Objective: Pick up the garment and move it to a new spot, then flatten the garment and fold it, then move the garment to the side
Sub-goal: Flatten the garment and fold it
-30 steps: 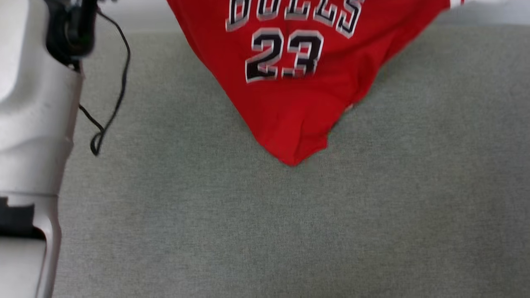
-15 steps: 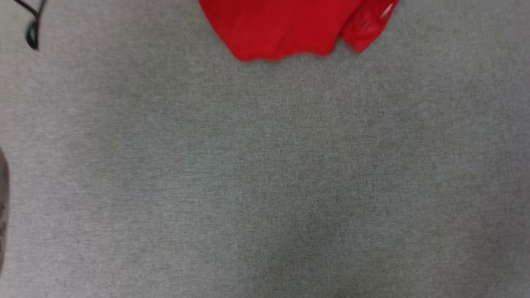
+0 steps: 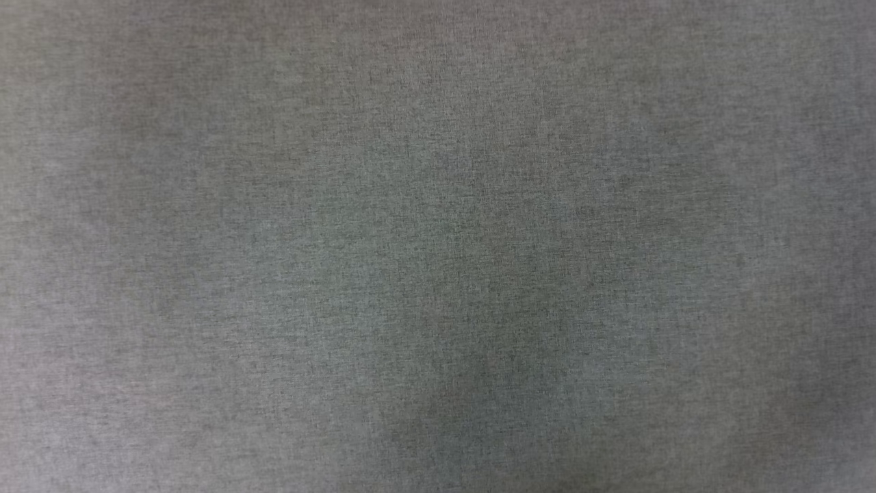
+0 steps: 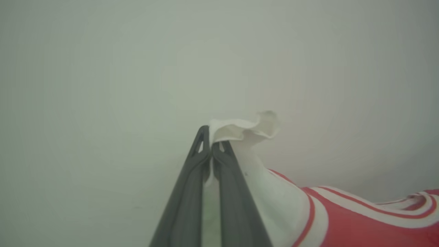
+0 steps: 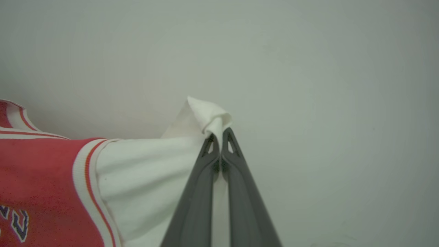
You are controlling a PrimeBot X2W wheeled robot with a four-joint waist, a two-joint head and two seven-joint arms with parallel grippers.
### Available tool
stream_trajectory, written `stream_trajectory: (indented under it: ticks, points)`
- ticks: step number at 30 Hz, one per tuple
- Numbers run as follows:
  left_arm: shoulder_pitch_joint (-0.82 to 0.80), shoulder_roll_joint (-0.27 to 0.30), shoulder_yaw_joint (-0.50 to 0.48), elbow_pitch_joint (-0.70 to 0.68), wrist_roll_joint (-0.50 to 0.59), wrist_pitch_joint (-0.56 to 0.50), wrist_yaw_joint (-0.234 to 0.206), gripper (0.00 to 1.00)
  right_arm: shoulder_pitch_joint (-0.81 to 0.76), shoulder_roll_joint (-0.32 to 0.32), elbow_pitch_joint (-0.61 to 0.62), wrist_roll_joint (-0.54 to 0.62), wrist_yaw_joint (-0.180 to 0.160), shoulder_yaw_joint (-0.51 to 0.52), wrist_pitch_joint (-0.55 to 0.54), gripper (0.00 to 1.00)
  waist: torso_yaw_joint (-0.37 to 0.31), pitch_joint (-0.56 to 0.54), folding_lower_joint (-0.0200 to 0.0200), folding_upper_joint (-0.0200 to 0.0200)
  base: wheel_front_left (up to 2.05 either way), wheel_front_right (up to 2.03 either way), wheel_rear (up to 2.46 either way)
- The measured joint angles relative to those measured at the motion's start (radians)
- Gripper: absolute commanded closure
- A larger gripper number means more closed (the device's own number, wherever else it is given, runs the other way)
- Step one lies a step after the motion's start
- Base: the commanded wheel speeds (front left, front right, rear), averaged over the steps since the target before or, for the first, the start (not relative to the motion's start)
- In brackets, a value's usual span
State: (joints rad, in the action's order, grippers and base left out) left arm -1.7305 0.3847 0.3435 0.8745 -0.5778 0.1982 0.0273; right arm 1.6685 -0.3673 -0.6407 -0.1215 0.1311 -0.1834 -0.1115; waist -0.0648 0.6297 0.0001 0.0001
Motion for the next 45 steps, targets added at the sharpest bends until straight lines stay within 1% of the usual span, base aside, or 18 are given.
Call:
stream_trajectory:
  ticks: [3,4,7,10,14,17,20,23,25,29,34,36,39,41,45]
  points:
    - [0.009,-0.005,0.012,0.04,-0.006,0.002,0.025,1.0,-0.026,0.02,-0.025,-0.015,0.0,-0.018,-0.024,1.0,0.0,0.007,0.0001,0.0,0.0,0.0,0.0]
    - [0.017,-0.003,0.033,0.055,0.008,-0.003,0.035,1.0,-0.039,0.023,-0.039,-0.015,0.0,-0.026,-0.041,1.0,0.0,0.005,0.0,0.0,0.0,0.0,0.0]
    - [0.054,-0.011,0.039,0.092,0.001,0.008,0.052,1.0,-0.084,0.034,-0.069,-0.038,0.0,-0.048,-0.074,1.0,0.0,-0.005,0.0,0.0,0.0,0.0,0.0]
    - [0.114,-0.018,0.039,0.124,-0.013,0.026,0.066,1.0,-0.14,0.034,-0.079,-0.076,0.0,-0.065,-0.093,1.0,0.004,-0.028,0.0,0.0,0.0,0.0,0.0]
    - [0.223,-0.039,0.03,0.141,-0.05,0.047,0.083,1.0,-0.251,0.012,-0.066,-0.12,0.0,-0.101,-0.111,1.0,0.013,-0.074,-0.0001,0.0,0.0,0.0,0.0]
    - [0.348,-0.047,0.023,0.134,-0.07,0.057,0.091,1.0,-0.373,0.0,-0.036,-0.172,0.0,-0.137,-0.119,1.0,0.02,-0.122,-0.0001,-0.0001,0.0,0.0,0.0]
    - [0.506,-0.042,0.002,0.105,-0.101,0.062,0.096,1.0,-0.518,-0.014,0.007,-0.225,0.0,-0.155,-0.132,1.0,0.025,-0.18,-0.0001,0.0,0.0,0.0,0.0]
    - [0.675,-0.033,-0.037,0.029,-0.133,0.063,0.098,1.0,-0.659,-0.046,0.059,-0.274,0.0,-0.155,-0.136,1.0,0.03,-0.243,-0.0002,0.0,0.0,0.0,0.0]
    - [0.803,-0.024,-0.058,-0.03,-0.135,0.063,0.095,1.0,-0.757,-0.063,0.1,-0.298,0.0,-0.148,-0.138,1.0,0.034,-0.285,-0.0002,0.0,0.0,0.0,0.0]
    - [1.063,-0.025,-0.099,-0.163,-0.14,0.064,0.049,1.0,-0.968,-0.072,0.184,-0.327,0.0,-0.118,-0.146,1.0,0.038,-0.37,-0.0003,-0.0001,0.0,0.0,0.0]
    - [1.366,-0.04,-0.116,-0.327,-0.15,0.065,-0.02,1.0,-1.243,-0.058,0.295,-0.333,0.0,-0.037,-0.165,1.0,0.039,-0.464,-0.0004,0.0,0.0,0.0,0.0]
    - [1.461,-0.036,-0.123,-0.387,-0.164,0.057,-0.043,1.0,-1.346,-0.037,0.338,-0.333,0.0,-0.004,-0.188,1.0,0.039,-0.496,-0.0005,0.0,0.0,0.0,0.0]
    - [1.586,-0.018,-0.111,-0.48,-0.151,0.033,-0.087,1.0,-1.491,-0.012,0.409,-0.306,0.0,0.049,-0.221,1.0,0.04,-0.539,-0.0005,0.0,0.0,0.0,0.0]
    - [1.665,-0.014,-0.104,-0.536,-0.153,0.016,-0.107,1.0,-1.592,0.014,0.46,-0.291,0.0,0.09,-0.251,1.0,0.043,-0.565,-0.0006,0.0,0.0,0.0,0.0]
    - [1.805,-0.003,-0.1,-0.645,-0.146,-0.009,-0.174,1.0,-1.771,0.071,0.554,-0.246,0.0,0.164,-0.315,1.0,0.054,-0.608,-0.0005,0.0,0.0,0.0,0.0]
